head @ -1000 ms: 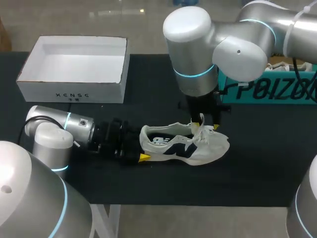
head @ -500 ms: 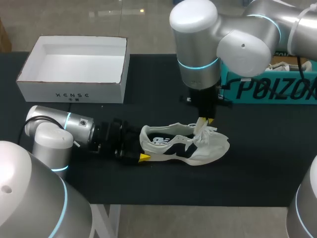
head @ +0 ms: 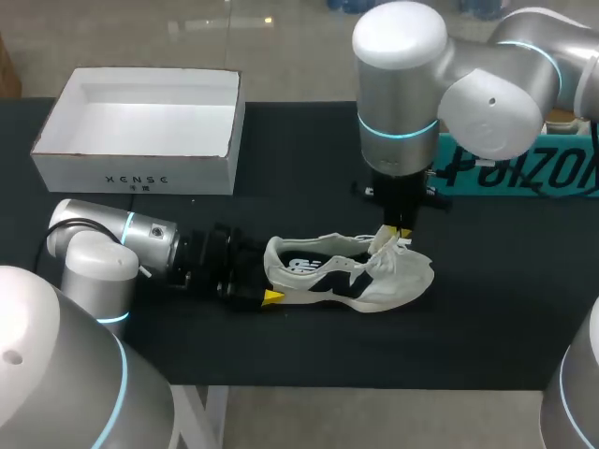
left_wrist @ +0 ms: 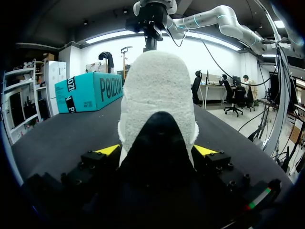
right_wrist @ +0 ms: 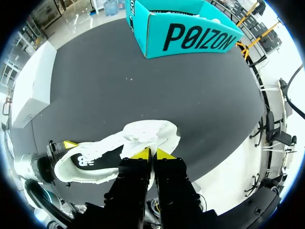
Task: Take the shoe out of the shoebox, open the shoe tongue, remove and reinsert the insole, then place the shoe into the shoebox
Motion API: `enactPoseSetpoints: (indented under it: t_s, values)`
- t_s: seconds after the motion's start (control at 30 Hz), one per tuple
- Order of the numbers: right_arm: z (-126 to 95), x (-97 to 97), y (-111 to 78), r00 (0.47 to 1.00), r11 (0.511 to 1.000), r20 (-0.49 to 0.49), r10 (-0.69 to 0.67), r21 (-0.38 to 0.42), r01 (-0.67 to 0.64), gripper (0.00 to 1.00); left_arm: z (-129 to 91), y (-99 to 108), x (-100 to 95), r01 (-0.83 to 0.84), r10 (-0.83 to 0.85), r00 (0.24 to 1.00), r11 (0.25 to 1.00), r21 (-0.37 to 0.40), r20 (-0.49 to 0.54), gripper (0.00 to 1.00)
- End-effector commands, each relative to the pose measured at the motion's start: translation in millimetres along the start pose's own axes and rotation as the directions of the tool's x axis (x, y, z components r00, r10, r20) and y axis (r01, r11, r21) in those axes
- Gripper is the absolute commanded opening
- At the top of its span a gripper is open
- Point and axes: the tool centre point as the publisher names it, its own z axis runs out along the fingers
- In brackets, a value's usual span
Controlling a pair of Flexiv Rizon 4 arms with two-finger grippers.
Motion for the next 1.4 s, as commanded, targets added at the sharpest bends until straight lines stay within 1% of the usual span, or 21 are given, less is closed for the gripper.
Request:
enactPoseSetpoints:
  t_s: [0.03, 0.13, 0.23, 0.27, 0.3, 0.33, 0.4, 0.43, 0.47, 0.5, 0.53, 0.57, 0.6, 0.63, 0.67, 0.7, 1.27, 1.3, 1.33, 1.37, 1.4]
  values:
    - [-10.0, 4.2, -5.2, 1.0, 1.0, -0.02, 0.021, 0.005, -0.021, 1.0, 1.0, 5.1, -0.4, -0.001, 0.001, 1.0, 1.0, -0.003, 0.001, 0.0]
    - [-22.5, 13.2, -3.3, 0.993, 0.993, -0.047, -0.11, 0.031, 0.111, 1.0, 1.0, 5.1, -0.4, -0.001, 0.001, 1.0, 1.0, -0.003, 0.001, 0.0]
    - [-35.7, 23.5, -1.5, 0.961, 0.961, -0.074, -0.266, 0.056, 0.27, 1.0, 1.0, 5.1, -0.4, -0.001, 0.001, 1.0, 1.0, -0.003, 0.001, 0.0]
    - [-38.9, 25.8, -0.6, 0.937, 0.937, -0.094, -0.337, 0.063, 0.343, 1.0, 1.0, 5.1, -0.4, -0.001, 0.001, 1.0, 1.0, -0.003, 0.001, 0.0]
    - [-42.1, 29.6, 0.0, 0.901, 0.903, -0.113, -0.419, 0.053, 0.427, 1.0, 1.0, 5.1, -0.4, -0.001, 0.001, 1.0, 1.0, -0.003, 0.001, 0.0]
    - [-44.8, 31.4, -0.2, 0.877, 0.881, -0.127, -0.464, 0.04, 0.471, 1.0, 1.0, 5.1, -0.4, -0.001, 0.001, 1.0, 1.0, -0.003, 0.001, 0.0]
    - [-50.2, 38.2, -1.4, 0.759, 0.769, -0.165, -0.629, 0.009, 0.639, 1.0, 1.0, 5.1, -0.4, -0.001, 0.001, 1.0, 1.0, -0.003, 0.001, 0.0]
    - [-52.4, 43.6, -3.1, 0.688, 0.697, -0.177, -0.704, 0.015, 0.717, 1.0, 1.0, 5.1, -0.4, -0.001, 0.001, 1.0, 1.0, -0.003, 0.001, 0.0]
    - [-53.2, 48.6, -4.1, 0.622, 0.629, -0.189, -0.76, 0.026, 0.777, 1.0, 1.0, 5.1, -0.4, -0.001, 0.001, 1.0, 1.0, -0.003, 0.001, 0.0]
    - [-53.5, 52.0, -5.2, 0.573, 0.579, -0.189, -0.797, 0.026, 0.815, 1.0, 1.0, 5.1, -0.4, -0.001, 0.001, 1.0, 1.0, -0.003, 0.001, 0.0]
    - [-54.6, 56.8, -7.5, 0.507, 0.513, -0.185, -0.842, 0.015, 0.858, 1.0, 1.0, 5.1, -0.4, -0.001, 0.001, 1.0, 1.0, -0.003, 0.001, 0.0]
    - [-56.1, 62.1, -9.5, 0.403, 0.414, -0.213, -0.89, -0.01, 0.91, 1.0, 1.0, 5.1, -0.4, -0.001, 0.001, 1.0, 1.0, -0.003, 0.001, 0.0]
    - [-57.4, 65.6, -12.2, 0.31, 0.326, -0.222, -0.925, -0.038, 0.945, 1.0, 1.0, 5.1, -0.4, -0.001, 0.001, 1.0, 1.0, -0.003, 0.001, 0.0]
    - [-59.2, 73.2, -20.2, 0.138, 0.156, -0.209, -0.968, -0.076, 0.985, 1.0, 1.0, 5.1, -0.4, -0.001, 0.001, 1.0, 1.0, -0.003, 0.001, 0.0]
    - [-60.5, 79.9, -26.2, 0.051, 0.07, -0.201, -0.978, -0.089, 0.994, 1.0, 1.0, 5.1, -0.4, -0.001, 0.001, 1.0, 1.0, -0.003, 0.001, 0.0]
    - [-60.7, 84.5, -27.0, 0.036, 0.053, -0.201, -0.979, -0.082, 0.995, 1.0, 1.0, 5.1, -0.4, -0.001, 0.001, 1.0, 1.0, -0.003, 0.001, 0.0]
    - [-60.7, 84.5, -27.0, 0.036, 0.053, -0.201, -0.979, -0.082, 0.995, 1.0, 1.0, 5.1, -0.4, -0.001, 0.001, 1.0, 1.0, -0.003, 0.001, 0.0]
    - [-60.4, 87.2, -25.7, -0.091, -0.069, -0.188, -0.978, -0.121, 0.99, 1.0, 1.0, 5.1, -0.4, -0.001, 0.001, 1.0, 1.0, -0.003, 0.001, 0.0]
    - [-60.4, 90.0, -25.5, -0.189, -0.171, -0.179, -0.966, -0.11, 0.979, 1.0, 1.0, 5.1, -0.4, -0.001, 0.001, 1.0, 1.0, -0.003, 0.001, 0.0]
    - [-60.6, 90.2, -25.7, -0.19, -0.175, -0.165, -0.968, -0.103, 0.979, 1.0, 1.0, 5.1, -0.4, -0.001, 0.001, 1.0, 1.0, -0.003, 0.001, 0.0]
    - [-60.5, 89.7, -25.8, -0.212, -0.192, -0.165, -0.963, -0.127, 0.973, 1.0, 1.0, 5.1, -0.4, -0.001, 0.001, 1.0, 1.0, -0.003, 0.001, 0.0]
